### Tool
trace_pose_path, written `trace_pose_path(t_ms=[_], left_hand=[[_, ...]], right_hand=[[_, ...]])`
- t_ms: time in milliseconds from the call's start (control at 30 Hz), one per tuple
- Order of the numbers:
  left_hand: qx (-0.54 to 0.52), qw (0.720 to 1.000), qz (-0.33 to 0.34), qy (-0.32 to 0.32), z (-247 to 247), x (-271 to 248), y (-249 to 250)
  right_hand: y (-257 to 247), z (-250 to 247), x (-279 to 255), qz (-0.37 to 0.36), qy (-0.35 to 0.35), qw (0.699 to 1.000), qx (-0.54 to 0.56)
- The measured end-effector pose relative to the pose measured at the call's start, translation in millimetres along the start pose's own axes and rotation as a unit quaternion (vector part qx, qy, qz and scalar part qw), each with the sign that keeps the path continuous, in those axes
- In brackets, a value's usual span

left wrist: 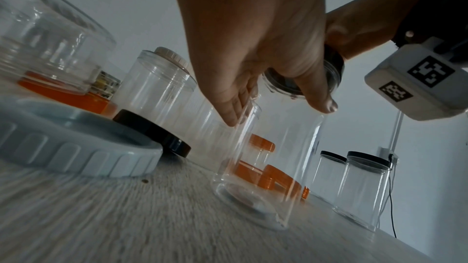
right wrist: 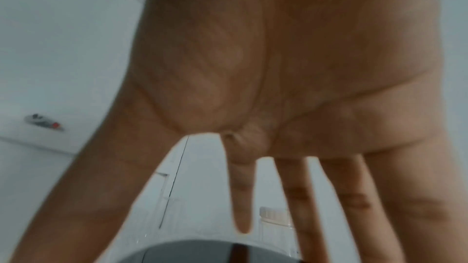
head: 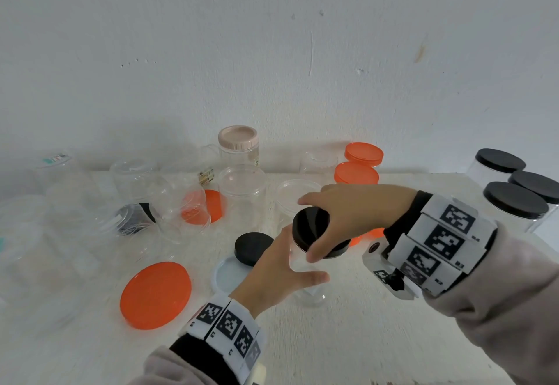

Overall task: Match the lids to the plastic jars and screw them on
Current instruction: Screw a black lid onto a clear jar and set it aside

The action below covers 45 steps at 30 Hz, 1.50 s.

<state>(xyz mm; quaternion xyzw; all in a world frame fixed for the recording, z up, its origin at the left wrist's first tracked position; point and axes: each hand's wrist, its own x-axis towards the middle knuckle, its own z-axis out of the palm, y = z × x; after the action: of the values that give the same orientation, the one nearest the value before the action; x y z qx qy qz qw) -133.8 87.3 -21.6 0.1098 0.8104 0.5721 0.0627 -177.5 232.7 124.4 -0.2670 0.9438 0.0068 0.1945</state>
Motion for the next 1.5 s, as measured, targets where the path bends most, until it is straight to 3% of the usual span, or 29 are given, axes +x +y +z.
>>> trace_pose_path(t_ms=[67, 167, 400, 567, 700, 867, 967, 1067, 1167, 1367, 1500], left_hand=[[0.001, 1.000, 0.002, -0.001, 0.4, 0.2, 0.4], [0.005, 1.000, -0.001, 0.000, 0.8, 0.2, 0.9], [0.002, 1.000, -0.001, -0.002, 0.3, -1.4, 1.5], [0.000, 1.000, 0.003, 0.004, 1.5, -1.7, 1.2], [0.003, 1.000, 0.005, 0.004, 2.0, -1.7, 1.4], [-0.002, 1.000, 0.004, 0.000, 1.8, -3.0, 2.3], [-0.008, 1.000, 0.005, 0.001, 1.8, -2.7, 2.5], [-0.002, 1.000, 0.002, 0.005, 1.7, -2.8, 2.1], [0.003, 1.000, 0.002, 0.005, 2.0, -3.0, 2.8], [-0.017, 1.000, 0.000, -0.001, 1.5, -3.6, 3.8], [-0.009, 1.000, -0.002, 0.004, 1.9, -2.7, 2.9]], right_hand=[[0.4, -5.5, -2.1, -0.027, -0.040, 0.999, 0.005], [0.0, -5.4, -0.7, -0.049, -0.017, 0.999, -0.005], [-3.1, 4.7, 4.1, 0.012, 0.041, 0.999, -0.015], [-0.9, -5.4, -2.3, -0.032, -0.061, 0.998, 0.004], [-0.4, -2.5, 0.5, -0.047, -0.012, 0.999, -0.001], [-0.9, 8.9, 3.3, 0.000, 0.047, 0.999, -0.016], [2.4, 5.3, 0.6, -0.005, -0.008, 1.000, 0.011], [3.4, -2.5, -2.9, -0.058, -0.061, 0.996, 0.016], [4.5, -2.0, -1.0, -0.065, -0.035, 0.997, 0.019], [1.7, 15.0, 5.5, 0.008, 0.060, 0.998, -0.026], [6.4, 5.5, 0.8, -0.028, -0.039, 0.999, 0.019]])
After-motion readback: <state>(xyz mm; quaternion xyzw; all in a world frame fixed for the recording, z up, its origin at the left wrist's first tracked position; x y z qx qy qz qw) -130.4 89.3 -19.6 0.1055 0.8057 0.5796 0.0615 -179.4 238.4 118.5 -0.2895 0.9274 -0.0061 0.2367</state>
